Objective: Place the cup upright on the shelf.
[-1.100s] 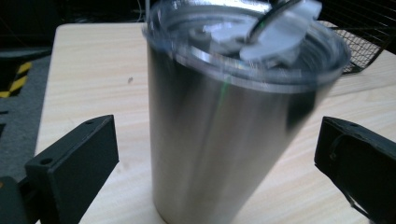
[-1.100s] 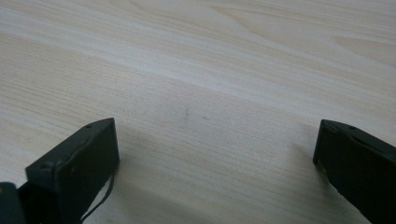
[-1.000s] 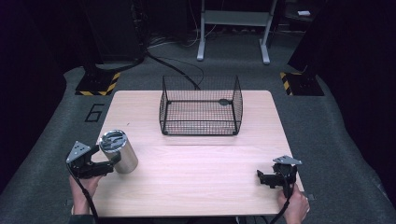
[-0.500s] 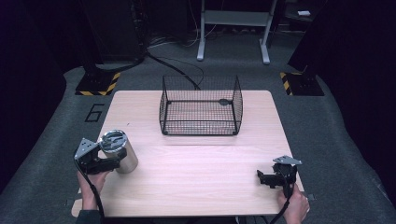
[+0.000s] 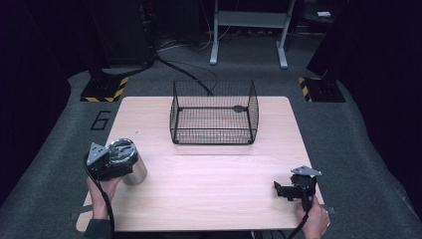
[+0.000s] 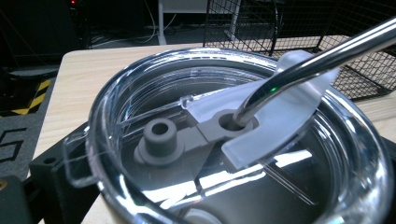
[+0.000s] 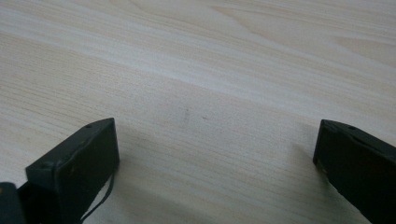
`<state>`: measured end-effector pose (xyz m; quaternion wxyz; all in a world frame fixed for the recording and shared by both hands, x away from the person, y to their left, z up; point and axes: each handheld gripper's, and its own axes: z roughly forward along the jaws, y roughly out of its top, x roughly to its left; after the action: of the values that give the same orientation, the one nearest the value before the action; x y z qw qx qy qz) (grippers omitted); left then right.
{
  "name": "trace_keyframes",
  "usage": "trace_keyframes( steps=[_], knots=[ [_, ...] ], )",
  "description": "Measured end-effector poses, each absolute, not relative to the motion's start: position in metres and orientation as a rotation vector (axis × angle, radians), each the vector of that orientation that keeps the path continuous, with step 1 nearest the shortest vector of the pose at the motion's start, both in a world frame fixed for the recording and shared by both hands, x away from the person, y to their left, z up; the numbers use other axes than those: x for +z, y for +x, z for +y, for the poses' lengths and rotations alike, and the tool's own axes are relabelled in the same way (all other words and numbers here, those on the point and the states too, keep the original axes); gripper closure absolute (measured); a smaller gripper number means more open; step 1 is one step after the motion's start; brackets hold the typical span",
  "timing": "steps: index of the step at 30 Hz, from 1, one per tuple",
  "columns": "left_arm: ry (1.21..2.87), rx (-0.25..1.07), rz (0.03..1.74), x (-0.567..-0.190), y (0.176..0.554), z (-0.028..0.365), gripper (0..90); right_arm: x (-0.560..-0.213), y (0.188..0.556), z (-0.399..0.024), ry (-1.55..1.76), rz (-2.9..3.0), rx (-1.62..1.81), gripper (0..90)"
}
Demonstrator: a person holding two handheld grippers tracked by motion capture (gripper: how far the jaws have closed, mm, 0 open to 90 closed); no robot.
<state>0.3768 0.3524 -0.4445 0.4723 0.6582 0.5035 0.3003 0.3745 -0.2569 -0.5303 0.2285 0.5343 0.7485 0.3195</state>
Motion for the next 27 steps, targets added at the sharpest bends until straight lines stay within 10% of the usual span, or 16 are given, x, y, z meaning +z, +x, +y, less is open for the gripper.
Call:
trace_keyframes(
  steps=[27],
  knots=[
    [1.650,0.776,1.183,-0.434,0.379,0.350,3.6,-0.530,0.375,-0.257,1.471,2.061,0.880,0.0]
  ],
)
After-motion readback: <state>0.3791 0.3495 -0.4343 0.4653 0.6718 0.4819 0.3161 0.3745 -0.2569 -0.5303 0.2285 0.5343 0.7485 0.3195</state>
